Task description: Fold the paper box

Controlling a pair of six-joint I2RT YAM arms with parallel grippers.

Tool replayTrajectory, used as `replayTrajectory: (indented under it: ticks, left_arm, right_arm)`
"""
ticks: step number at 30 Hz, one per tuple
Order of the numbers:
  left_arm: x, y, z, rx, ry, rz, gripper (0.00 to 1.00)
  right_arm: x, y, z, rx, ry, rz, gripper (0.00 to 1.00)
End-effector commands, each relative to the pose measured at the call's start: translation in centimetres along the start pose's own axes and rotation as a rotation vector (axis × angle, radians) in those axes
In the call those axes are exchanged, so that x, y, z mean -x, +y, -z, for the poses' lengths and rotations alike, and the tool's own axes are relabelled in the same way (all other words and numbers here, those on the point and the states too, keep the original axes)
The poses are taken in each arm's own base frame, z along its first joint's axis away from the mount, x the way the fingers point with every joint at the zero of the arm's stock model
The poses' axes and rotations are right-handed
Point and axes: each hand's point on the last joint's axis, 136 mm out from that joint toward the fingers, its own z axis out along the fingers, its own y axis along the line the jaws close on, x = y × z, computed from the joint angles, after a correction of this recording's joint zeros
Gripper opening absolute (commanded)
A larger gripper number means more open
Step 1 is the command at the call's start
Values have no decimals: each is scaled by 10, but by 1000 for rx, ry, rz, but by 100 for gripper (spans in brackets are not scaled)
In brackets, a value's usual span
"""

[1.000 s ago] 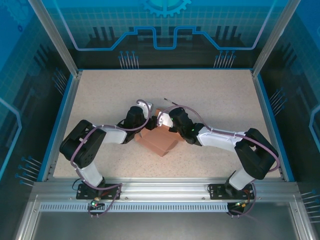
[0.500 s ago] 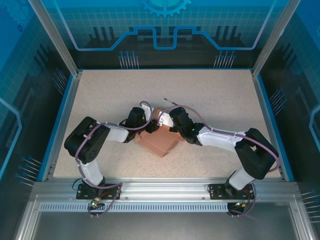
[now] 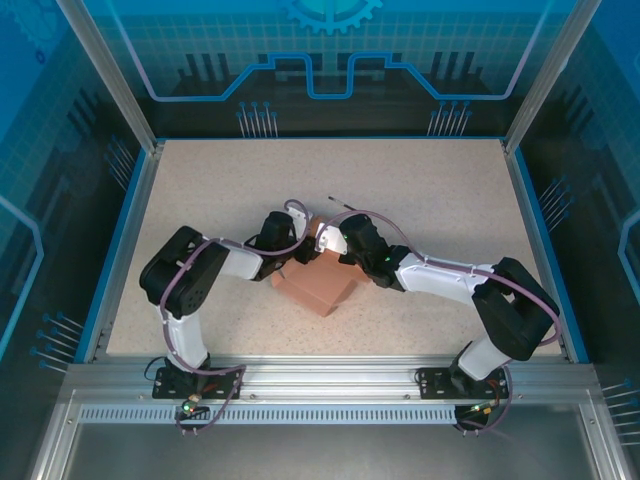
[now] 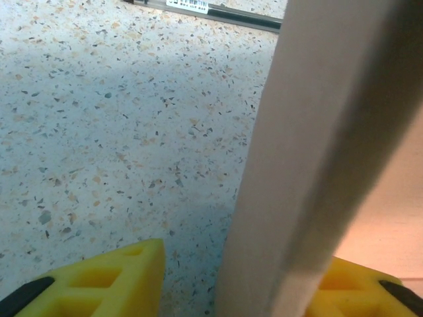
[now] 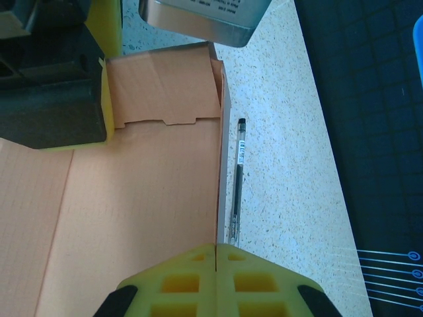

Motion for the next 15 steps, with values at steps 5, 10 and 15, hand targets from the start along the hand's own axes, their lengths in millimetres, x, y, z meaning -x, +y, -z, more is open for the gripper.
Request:
replayTrajectory:
  ticks: [5,10,15]
  left_arm:
    - [14,2,-9,-6,-40,0,40]
    - [17,15,-9,68,-58,34,30]
    - [13,32,-6,184,-59,77,23]
  right_arm:
    - [-2,3,3,35,-1,2,0]
    - [-1,5,3,38,1,1,0]
    - [-2,6,4,38,8,-1,0]
